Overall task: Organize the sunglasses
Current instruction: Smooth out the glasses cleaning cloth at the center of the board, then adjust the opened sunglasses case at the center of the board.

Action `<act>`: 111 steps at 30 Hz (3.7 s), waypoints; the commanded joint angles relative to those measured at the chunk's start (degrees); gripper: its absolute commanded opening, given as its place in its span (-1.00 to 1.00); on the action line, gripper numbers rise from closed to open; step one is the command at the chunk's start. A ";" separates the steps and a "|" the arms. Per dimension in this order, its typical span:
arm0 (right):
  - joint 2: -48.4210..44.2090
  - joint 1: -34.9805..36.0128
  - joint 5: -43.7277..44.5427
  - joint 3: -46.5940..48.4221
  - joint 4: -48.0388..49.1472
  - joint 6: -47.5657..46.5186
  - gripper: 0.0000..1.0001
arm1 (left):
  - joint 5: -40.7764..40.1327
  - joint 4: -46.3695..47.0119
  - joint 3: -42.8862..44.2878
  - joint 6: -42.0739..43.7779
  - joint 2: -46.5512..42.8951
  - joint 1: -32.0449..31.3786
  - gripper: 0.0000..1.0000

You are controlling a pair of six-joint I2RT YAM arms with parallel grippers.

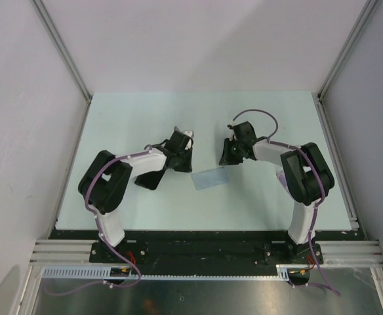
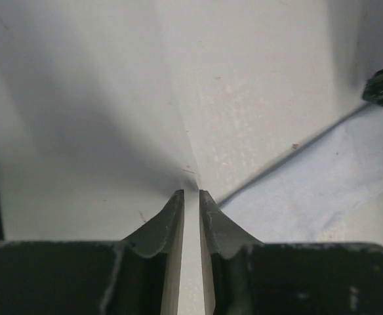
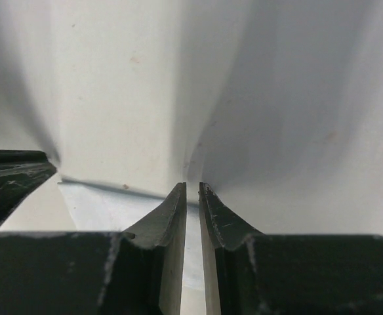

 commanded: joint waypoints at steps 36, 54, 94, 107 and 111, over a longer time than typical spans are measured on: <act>-4.62 3.50 3.26 8.51 -7.09 -5.60 -0.25 | -13.69 -11.59 5.32 19.43 -7.37 16.26 0.58; -4.88 2.80 4.85 8.16 -8.32 -5.34 -0.28 | -8.68 -11.85 11.65 25.15 2.56 19.34 -0.44; -7.17 -1.42 4.41 5.08 -9.20 -3.14 -0.29 | -36.97 6.06 9.37 63.03 8.54 -3.33 -0.79; -7.52 -2.47 4.41 4.82 -9.64 -2.79 -0.29 | -44.37 20.67 2.34 65.41 10.74 -5.36 -0.37; -7.78 -2.82 4.49 4.73 -9.82 -2.35 -0.28 | -44.10 20.49 2.07 63.74 9.60 -5.36 -0.13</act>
